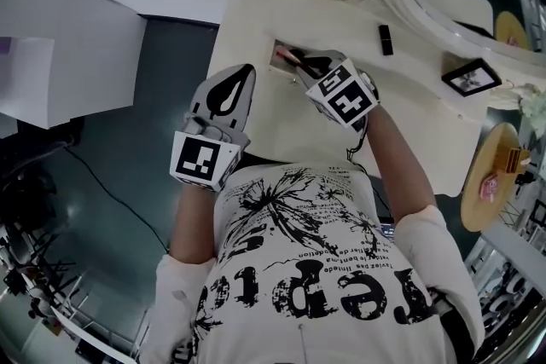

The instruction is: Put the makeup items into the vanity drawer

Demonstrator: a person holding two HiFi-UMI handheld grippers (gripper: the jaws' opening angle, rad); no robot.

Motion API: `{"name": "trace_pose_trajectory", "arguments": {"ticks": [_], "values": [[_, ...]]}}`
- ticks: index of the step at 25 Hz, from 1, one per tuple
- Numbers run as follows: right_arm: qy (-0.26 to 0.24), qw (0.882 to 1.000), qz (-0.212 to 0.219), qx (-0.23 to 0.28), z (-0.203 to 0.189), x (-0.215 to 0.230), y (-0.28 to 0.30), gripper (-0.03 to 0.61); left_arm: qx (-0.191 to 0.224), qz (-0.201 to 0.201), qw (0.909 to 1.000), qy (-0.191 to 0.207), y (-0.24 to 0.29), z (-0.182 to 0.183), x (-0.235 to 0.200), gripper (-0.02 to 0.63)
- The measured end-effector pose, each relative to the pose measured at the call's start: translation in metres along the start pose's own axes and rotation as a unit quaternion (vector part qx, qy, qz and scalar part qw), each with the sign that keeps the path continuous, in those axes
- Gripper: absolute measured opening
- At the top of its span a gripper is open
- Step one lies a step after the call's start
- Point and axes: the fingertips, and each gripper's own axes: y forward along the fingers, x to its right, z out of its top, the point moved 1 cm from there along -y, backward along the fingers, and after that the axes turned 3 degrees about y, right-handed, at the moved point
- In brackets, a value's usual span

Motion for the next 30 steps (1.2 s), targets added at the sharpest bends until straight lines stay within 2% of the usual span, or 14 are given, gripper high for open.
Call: {"name": "trace_pose_trajectory", "arguments": {"ticks": [5, 6, 7, 8, 14, 18, 22, 24, 27, 30], "values": [[0.005, 1.000, -0.022, -0.016, -0.002, 0.003, 0.013, 0.070, -0.003, 0.008, 0.9999, -0.006, -0.007, -0.006, -0.010, 0.014], [0.011, 1.000, -0.022, -0.016, -0.003, 0.003, 0.014, 0.115, -0.002, 0.007, 1.0000, -0.006, -0.007, -0.006, -0.010, 0.014], [0.017, 1.000, -0.020, -0.013, -0.003, 0.004, 0.014, 0.202, -0.001, 0.006, 1.0000, -0.007, -0.006, -0.007, -0.010, 0.014], [0.024, 1.000, -0.018, -0.008, -0.003, 0.004, 0.012, 0.223, 0.000, 0.004, 1.0000, -0.007, -0.005, -0.006, -0.010, 0.014], [0.046, 0.998, -0.037, 0.032, 0.001, 0.011, -0.016, 0.229, 0.010, -0.016, 0.9998, 0.000, 0.006, 0.006, 0.002, 0.014], [0.062, 0.992, -0.059, 0.087, 0.009, 0.020, -0.049, 0.203, 0.023, -0.038, 0.9990, 0.011, 0.018, 0.019, 0.014, 0.014], [0.082, 0.977, -0.096, 0.173, 0.018, 0.030, -0.097, 0.168, 0.031, -0.057, 0.9977, 0.021, 0.028, 0.034, 0.032, 0.014], [0.092, 0.965, -0.120, 0.216, 0.019, 0.036, -0.125, 0.137, 0.035, -0.067, 0.9968, 0.027, 0.033, 0.041, 0.042, 0.014], [0.098, 0.945, -0.164, 0.266, 0.015, 0.043, -0.165, 0.037, 0.043, -0.078, 0.9953, 0.039, 0.040, 0.053, 0.055, 0.014], [0.100, 0.926, -0.207, 0.300, 0.010, 0.047, -0.203, 0.015, 0.052, -0.086, 0.9939, 0.044, 0.045, 0.068, 0.064, 0.014]]}}
